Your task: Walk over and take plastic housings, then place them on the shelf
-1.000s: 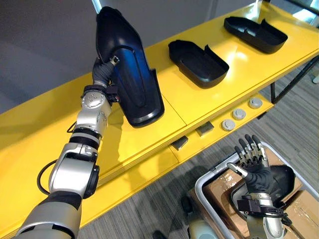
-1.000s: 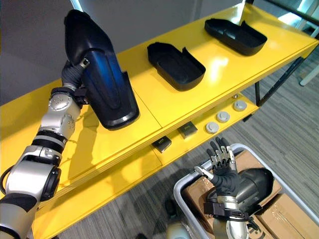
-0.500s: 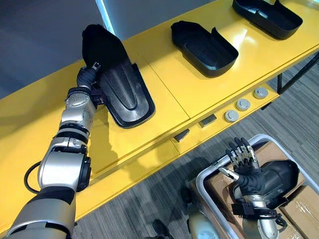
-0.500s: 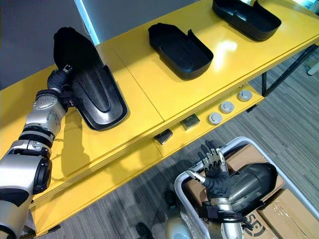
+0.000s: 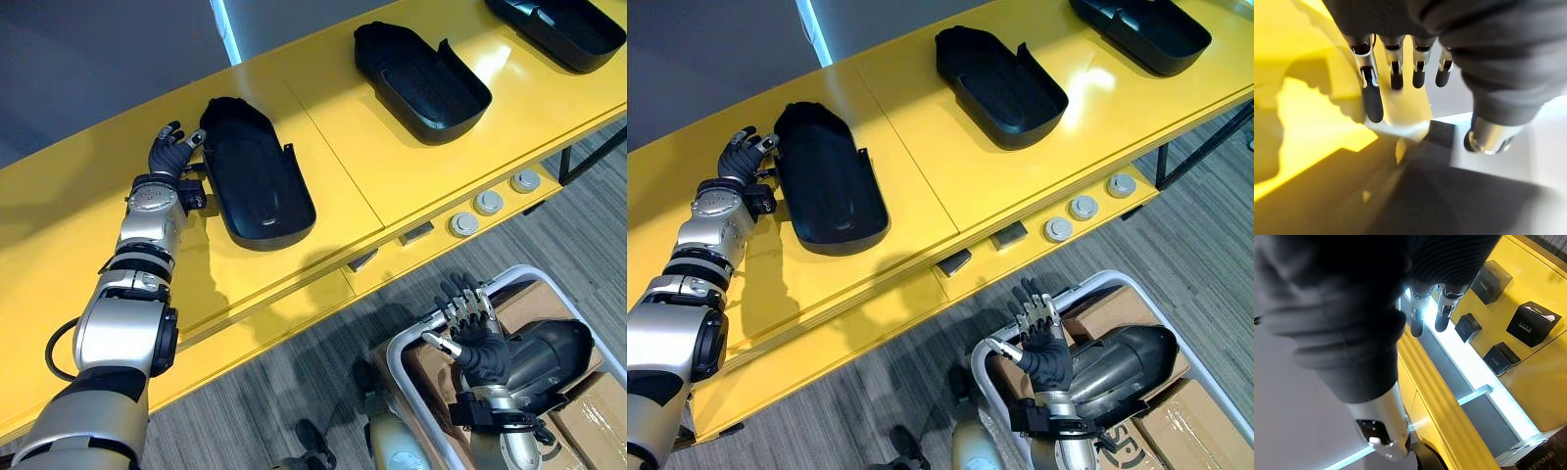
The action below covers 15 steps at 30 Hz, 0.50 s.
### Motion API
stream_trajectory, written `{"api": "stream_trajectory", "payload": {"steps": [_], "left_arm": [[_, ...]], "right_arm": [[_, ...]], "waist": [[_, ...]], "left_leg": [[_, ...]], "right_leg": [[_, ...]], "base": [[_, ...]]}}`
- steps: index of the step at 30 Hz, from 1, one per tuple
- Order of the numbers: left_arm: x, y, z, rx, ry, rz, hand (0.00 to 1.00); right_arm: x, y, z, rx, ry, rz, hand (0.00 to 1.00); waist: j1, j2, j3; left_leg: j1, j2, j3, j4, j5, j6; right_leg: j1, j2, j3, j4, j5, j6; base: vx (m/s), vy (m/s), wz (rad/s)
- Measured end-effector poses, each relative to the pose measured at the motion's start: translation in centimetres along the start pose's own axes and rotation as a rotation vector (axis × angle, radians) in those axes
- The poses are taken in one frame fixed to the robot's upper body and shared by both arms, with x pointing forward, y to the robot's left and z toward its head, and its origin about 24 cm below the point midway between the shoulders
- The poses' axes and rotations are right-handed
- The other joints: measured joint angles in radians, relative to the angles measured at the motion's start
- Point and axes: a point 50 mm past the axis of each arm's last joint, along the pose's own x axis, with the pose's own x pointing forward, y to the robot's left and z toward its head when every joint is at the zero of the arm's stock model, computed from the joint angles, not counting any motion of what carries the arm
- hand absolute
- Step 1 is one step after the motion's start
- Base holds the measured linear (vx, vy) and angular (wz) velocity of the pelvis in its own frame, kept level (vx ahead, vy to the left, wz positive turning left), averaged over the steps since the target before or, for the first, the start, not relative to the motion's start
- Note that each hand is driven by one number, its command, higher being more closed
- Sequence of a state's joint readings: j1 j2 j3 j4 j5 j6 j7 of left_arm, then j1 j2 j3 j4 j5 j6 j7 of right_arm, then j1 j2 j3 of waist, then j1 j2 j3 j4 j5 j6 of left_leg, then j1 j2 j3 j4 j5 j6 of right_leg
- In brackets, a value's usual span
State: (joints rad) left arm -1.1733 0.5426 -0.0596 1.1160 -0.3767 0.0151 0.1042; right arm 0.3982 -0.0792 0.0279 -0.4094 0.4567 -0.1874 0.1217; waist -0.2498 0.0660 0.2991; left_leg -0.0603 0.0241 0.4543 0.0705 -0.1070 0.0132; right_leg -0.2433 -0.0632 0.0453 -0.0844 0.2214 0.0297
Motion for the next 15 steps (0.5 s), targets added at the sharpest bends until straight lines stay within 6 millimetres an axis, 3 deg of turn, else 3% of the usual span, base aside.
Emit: {"api": "stream_trajectory", "payload": {"steps": [3, 7, 13, 14, 15], "left_arm": [[0.0, -0.2, 0.2, -0.043, 0.002, 0.033, 0.00], [0.1, -1.9, 1.2, -0.092, -0.026, 0.047, 0.00], [-0.9, -4.4, 5.6, -0.213, -0.222, 0.032, 0.00], [-1.3, -4.6, 6.8, -0.250, -0.272, 0.053, 0.00], [-1.7, -4.8, 8.0, -0.267, -0.326, 0.077, 0.00]], "right_arm": [[-0.1, 0.3, -0.3, 0.010, 0.013, 0.010, 0.00], [-0.1, 0.7, -0.4, -0.020, 0.024, 0.027, 0.00], [0.2, 1.1, -0.2, -0.064, 0.013, 0.049, 0.00], [0.2, 1.4, -0.2, -0.065, 0.012, 0.063, 1.00], [0.2, 1.7, -0.2, -0.074, 0.012, 0.078, 1.00]], "waist": [[0.000, -0.003, 0.002], [0.001, -0.015, 0.008], [0.013, -0.021, 0.006], [0.018, -0.024, 0.004], [0.021, -0.026, 0.003]], "left_leg": [[0.001, -0.001, -0.007, -0.001, 0.003, 0.002], [0.012, -0.001, -0.020, -0.002, 0.006, 0.003], [0.024, -0.004, -0.027, -0.002, 0.008, 0.006], [0.032, -0.004, -0.028, -0.003, 0.008, 0.006], [0.041, -0.003, -0.028, -0.005, 0.008, 0.006]], "right_leg": [[0.004, -0.002, -0.005, 0.000, 0.000, 0.000], [0.022, -0.005, -0.018, 0.000, 0.000, 0.000], [0.038, -0.007, -0.028, 0.000, 0.000, 0.000], [0.046, -0.006, -0.029, 0.000, 0.000, 0.001], [0.054, -0.005, -0.031, 0.000, 0.000, 0.001]], "base": [[-0.02, -0.002, 0.05], [-0.03, 0.003, 0.10], [-0.01, 0.010, 0.03], [0.00, 0.000, 0.00], [0.00, 0.000, 0.00]]}}
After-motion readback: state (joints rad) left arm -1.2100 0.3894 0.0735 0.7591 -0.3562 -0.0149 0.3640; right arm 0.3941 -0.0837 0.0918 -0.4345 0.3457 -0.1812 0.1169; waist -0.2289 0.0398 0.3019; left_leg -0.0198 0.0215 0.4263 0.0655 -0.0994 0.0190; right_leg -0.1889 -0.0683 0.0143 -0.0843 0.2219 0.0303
